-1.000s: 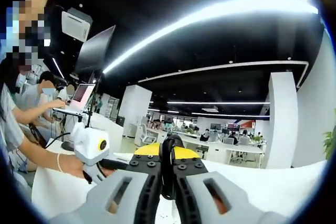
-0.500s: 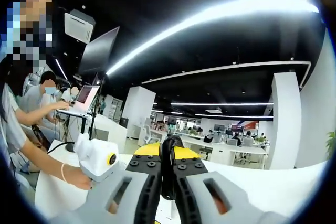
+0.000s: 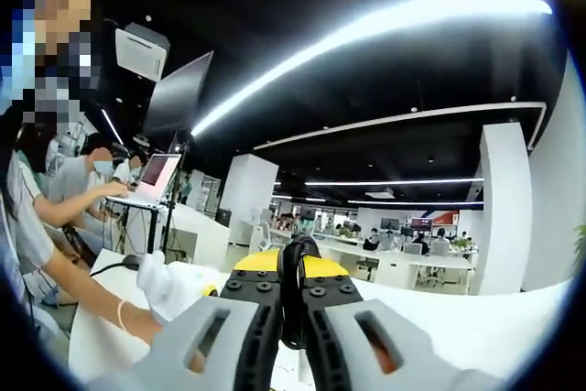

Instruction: Straighten the power strip on the desk, plug the charger into it

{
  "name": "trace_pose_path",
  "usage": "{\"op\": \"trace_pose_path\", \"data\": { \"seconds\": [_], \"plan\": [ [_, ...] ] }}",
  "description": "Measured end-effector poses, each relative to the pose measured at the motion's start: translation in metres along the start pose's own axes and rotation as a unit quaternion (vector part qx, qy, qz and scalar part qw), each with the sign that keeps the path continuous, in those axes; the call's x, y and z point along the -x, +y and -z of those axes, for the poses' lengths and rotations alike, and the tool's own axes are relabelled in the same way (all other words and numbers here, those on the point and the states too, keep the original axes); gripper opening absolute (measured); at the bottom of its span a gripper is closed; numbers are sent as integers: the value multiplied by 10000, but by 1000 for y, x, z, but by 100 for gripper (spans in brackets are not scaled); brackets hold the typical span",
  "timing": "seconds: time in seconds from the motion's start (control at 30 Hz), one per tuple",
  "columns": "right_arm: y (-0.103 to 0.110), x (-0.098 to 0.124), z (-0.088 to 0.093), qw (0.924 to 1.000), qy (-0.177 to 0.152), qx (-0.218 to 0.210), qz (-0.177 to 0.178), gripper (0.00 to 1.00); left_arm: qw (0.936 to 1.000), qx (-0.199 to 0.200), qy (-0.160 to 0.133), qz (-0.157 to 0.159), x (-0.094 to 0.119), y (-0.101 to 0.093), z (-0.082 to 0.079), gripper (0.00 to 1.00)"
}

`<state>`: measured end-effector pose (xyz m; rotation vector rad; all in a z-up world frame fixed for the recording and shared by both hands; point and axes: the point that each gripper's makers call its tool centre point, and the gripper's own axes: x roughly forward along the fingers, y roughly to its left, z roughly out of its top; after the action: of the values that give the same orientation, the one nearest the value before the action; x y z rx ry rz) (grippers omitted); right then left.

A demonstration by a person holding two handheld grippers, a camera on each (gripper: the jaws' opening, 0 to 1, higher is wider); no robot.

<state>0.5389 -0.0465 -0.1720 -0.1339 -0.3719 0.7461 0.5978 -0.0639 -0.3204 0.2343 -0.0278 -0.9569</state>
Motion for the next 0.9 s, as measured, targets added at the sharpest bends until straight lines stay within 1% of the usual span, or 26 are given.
{"op": "trace_pose_path", "data": {
  "seconds": [0.13,0.3,0.4,0.6,0.7,0.73,0.8,0.9],
  "plan": [
    [1,0,-1,10000,-19,-19,-17,4,9999,-61,-145,-25,-3,-1,-6,73],
    [1,1,-1,10000,-35,-52,-12,4,9994,-82,-300,-140,-3,0,-11,62],
    [1,1,0,10000,-24,-60,-20,4,9993,-75,-358,-114,-4,-2,-12,59],
    [1,1,0,10000,-23,-87,-34,4,9991,-99,-375,-159,-6,-2,-10,49],
    [2,2,2,9999,-12,-104,-38,4,9988,-47,-446,-190,-6,-1,-10,38],
    [3,3,2,9999,-5,-111,-37,4,9986,-39,-481,-213,-6,0,-11,33],
    [3,3,3,9999,-8,-140,-42,4,9983,32,-560,-165,-6,-1,-11,29],
    [3,3,3,9998,-12,-189,-58,4,9982,61,-584,-119,-7,-3,-10,29]
  ]
}}
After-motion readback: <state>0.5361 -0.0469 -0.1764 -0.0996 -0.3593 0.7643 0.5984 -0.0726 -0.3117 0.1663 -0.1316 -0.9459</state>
